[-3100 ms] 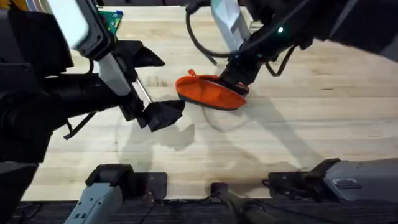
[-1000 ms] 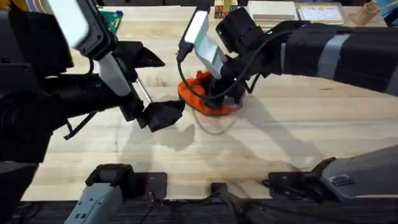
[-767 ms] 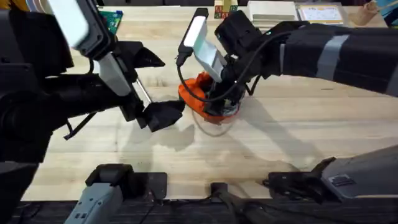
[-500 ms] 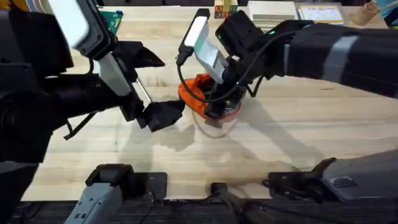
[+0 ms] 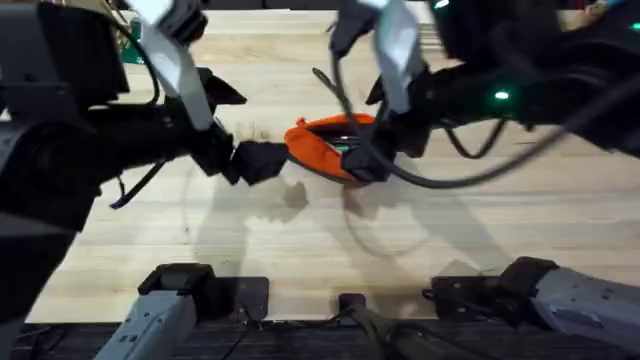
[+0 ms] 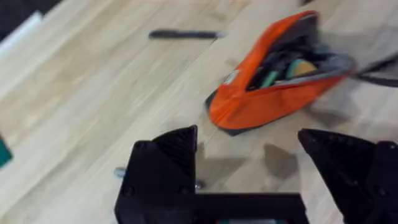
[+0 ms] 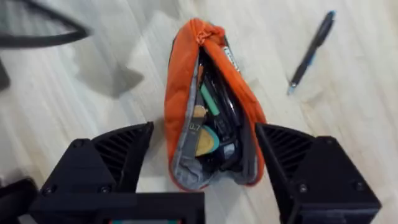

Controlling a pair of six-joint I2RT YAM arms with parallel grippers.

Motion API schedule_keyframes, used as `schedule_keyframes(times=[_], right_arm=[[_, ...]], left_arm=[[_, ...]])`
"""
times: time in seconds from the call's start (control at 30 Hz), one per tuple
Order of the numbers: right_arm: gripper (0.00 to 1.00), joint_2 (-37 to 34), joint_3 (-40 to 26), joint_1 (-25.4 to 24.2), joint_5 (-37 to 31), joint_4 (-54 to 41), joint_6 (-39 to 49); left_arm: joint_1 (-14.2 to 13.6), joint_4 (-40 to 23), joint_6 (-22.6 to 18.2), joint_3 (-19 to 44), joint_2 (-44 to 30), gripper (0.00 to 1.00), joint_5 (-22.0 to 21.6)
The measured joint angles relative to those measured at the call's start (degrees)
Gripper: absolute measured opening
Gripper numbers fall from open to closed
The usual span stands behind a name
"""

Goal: Unzip the bag, pick up the pens from the table one at a time and place them inside, then zip the bag closed.

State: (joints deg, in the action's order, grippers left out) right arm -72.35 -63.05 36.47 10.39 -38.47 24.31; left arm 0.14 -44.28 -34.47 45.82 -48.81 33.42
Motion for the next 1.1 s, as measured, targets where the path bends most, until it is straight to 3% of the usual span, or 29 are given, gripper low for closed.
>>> schedule_keyframes(times=[0.2, 0.37, 0.4, 0.77, 1.0, 1.1], right_arm=[[0.998, 7.39, 0.0, -0.85, 0.15, -1.03, -4.29], [0.997, 11.6, 0.0, -1.2, 0.17, -1.08, -6.3], [0.997, 12.78, 0.0, -1.2, 0.17, -1.1, -6.78], [0.997, 13.1, 0.02, -1.25, 0.35, -1.25, -9.33], [0.998, 13.11, 0.02, -1.25, 0.37, -1.27, -9.37], [0.998, 13.1, 0.02, -1.25, 0.36, -1.27, -9.37]], left_arm=[[0.0, 5.52, 12.21, 0.0, -4.72, 0.993, -8.0], [0.0, 7.22, 25.57, 0.0, -7.84, 0.993, -17.56], [0.0, 7.26, 30.99, 0.0, -9.46, 0.993, -21.78], [0.0, 6.19, 37.91, 0.0, -14.02, 0.993, -24.91], [0.0, 7.4, 53.96, 0.0, -19.55, 0.994, -30.39], [0.0, 8.47, 58.72, 0.0, -22.81, 0.994, -31.1]])
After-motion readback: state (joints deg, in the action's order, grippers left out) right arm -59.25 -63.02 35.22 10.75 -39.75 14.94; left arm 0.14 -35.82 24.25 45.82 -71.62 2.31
